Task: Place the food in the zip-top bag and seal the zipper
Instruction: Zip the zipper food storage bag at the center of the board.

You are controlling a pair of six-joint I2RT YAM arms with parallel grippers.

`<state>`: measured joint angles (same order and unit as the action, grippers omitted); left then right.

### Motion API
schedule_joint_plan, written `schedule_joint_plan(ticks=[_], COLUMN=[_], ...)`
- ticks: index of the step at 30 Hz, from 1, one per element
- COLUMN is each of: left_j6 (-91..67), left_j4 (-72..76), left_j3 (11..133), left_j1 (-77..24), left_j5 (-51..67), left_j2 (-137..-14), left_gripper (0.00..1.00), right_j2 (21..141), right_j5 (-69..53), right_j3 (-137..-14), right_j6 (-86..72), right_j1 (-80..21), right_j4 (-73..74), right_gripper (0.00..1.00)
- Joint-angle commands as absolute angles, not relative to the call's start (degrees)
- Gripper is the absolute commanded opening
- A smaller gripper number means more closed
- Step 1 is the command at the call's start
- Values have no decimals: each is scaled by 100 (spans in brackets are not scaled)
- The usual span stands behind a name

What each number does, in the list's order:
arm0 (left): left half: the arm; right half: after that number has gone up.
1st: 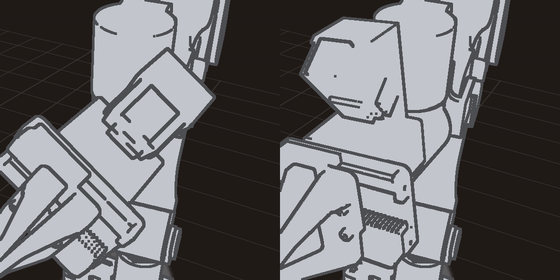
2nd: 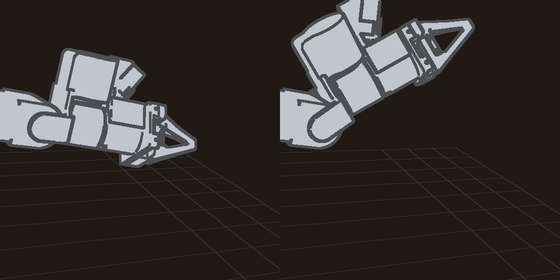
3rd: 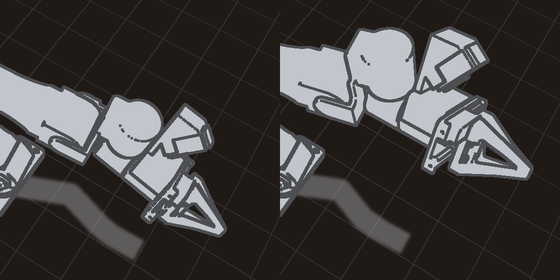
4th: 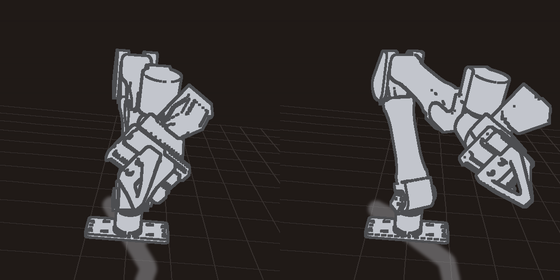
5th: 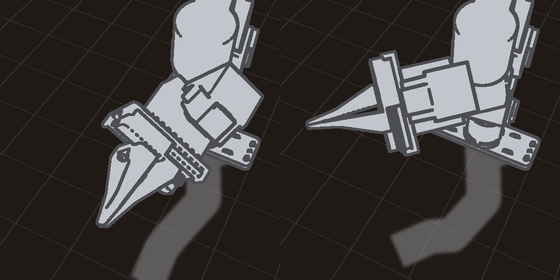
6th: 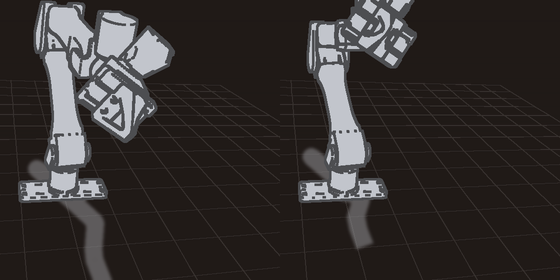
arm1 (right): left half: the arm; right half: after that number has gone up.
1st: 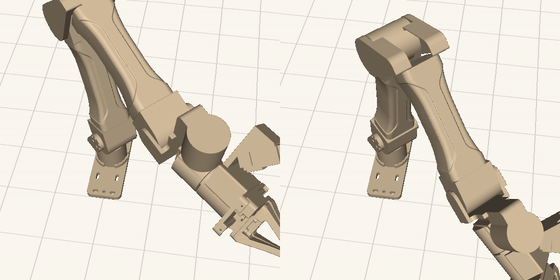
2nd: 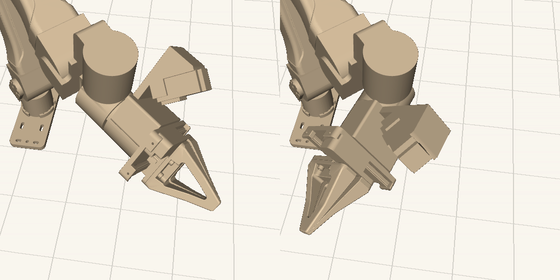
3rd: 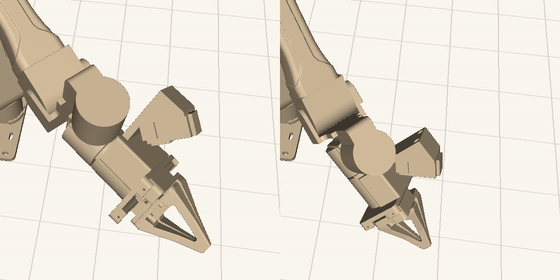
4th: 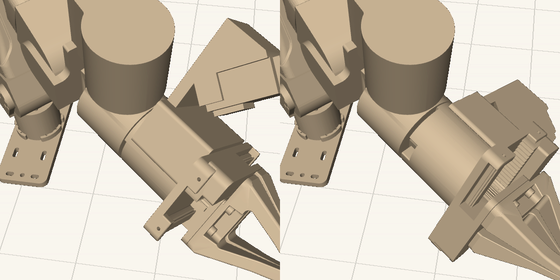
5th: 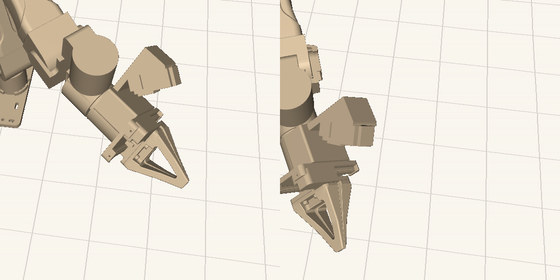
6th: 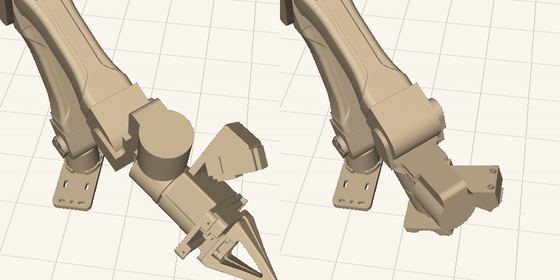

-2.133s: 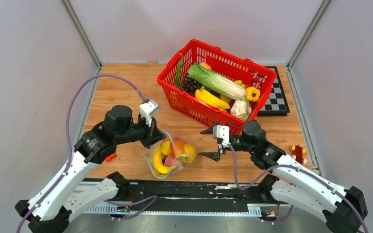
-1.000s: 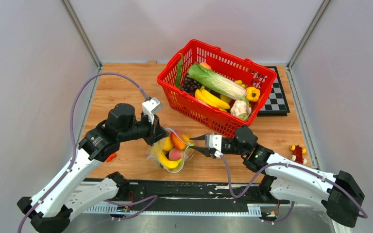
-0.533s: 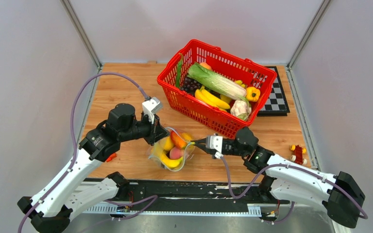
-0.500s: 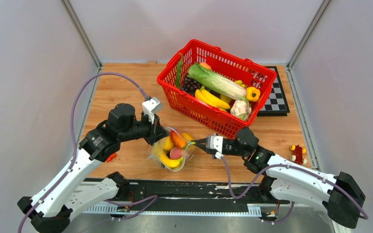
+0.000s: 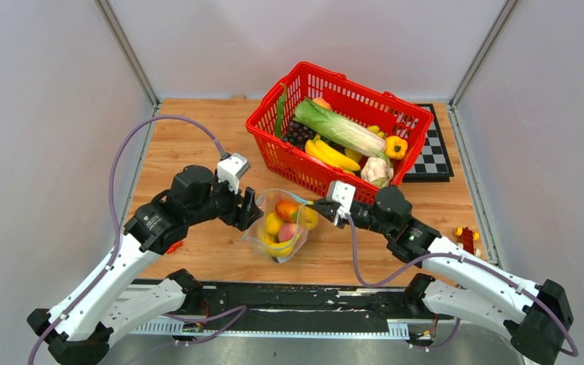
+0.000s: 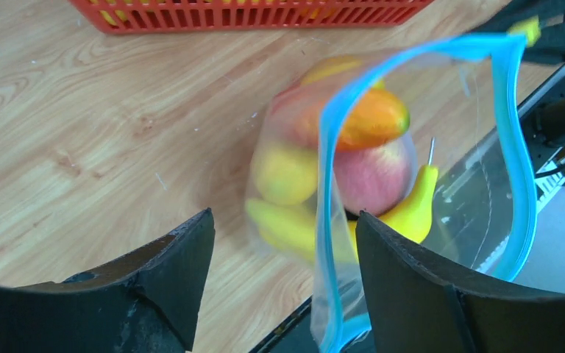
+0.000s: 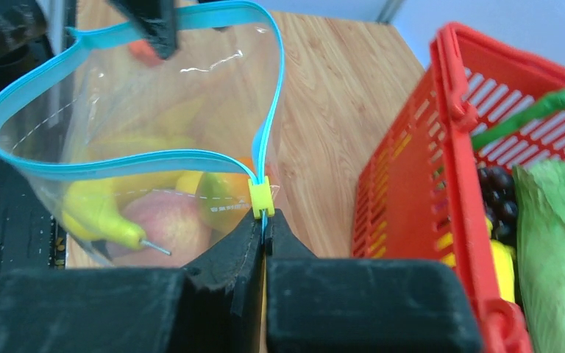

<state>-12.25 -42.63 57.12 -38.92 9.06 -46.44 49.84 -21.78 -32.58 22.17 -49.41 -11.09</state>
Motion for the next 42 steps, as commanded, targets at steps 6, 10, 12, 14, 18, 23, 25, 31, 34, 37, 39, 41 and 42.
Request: schedule_joint_plan(ticks=[6, 10, 12, 14, 18, 23, 25, 31, 34, 37, 39, 41, 42], left_j6=[-732, -504, -440, -407, -395, -398, -396, -328, -293, -282, -313, -323, -326], left_j4=[-3962, -3938, -3956, -3881, -3674, -3490, -3487, -3791, -3836, -3878, -3877, -3893, -3903], left_j3=[5625, 5506, 5439, 5332, 5120, 5054, 5031, 4962, 4955, 4981, 5011, 5035, 5036], left_j1=[-3893, -3893, -3894, -3894, -4045, -4902, -5222, -6003, -6230, -6507, -6600, -6625, -6633], left_j5=[1359, 1578, 1589, 1625, 1678, 1019, 828, -184, -452, -973, -1265, -1443, -1533], left_j2=[-3806, -3597, -3614, -3628, -3601, -3508, -3580, -3627, -3811, -4092, -4242, -4316, -4323], left_gripper=[99, 100, 100, 99, 96, 96, 95, 95, 93, 90, 84, 77, 75], right_j2=[5465, 5685, 5741, 5775, 5817, 5792, 5792, 5783, 5799, 5797, 5784, 5784, 5779], right_j5=[-2387, -2418, -2539, -2568, -2611, -2674, -2702, -2663, -2701, -2707, -2708, -2723, -2724], right_j3=[-3982, -4138, -4160, -4156, -4204, -4210, -4218, -4226, -4234, -4253, -4253, -4254, -4254], right_j6=[852, 573, 503, 416, 345, 295, 285, 299, 267, 279, 284, 282, 281], right_j1=[-3987, -3747, -3679, -3670, -3654, -3643, -3640, -3635, -3634, -3638, -3636, -3634, -3635], right_j4=[-425, -283, -296, -364, -378, -421, -418, -384, -412, -375, -367, -360, -360], right_gripper=[0, 0, 0, 0, 0, 0, 0, 0, 0, 0, 0, 0, 0])
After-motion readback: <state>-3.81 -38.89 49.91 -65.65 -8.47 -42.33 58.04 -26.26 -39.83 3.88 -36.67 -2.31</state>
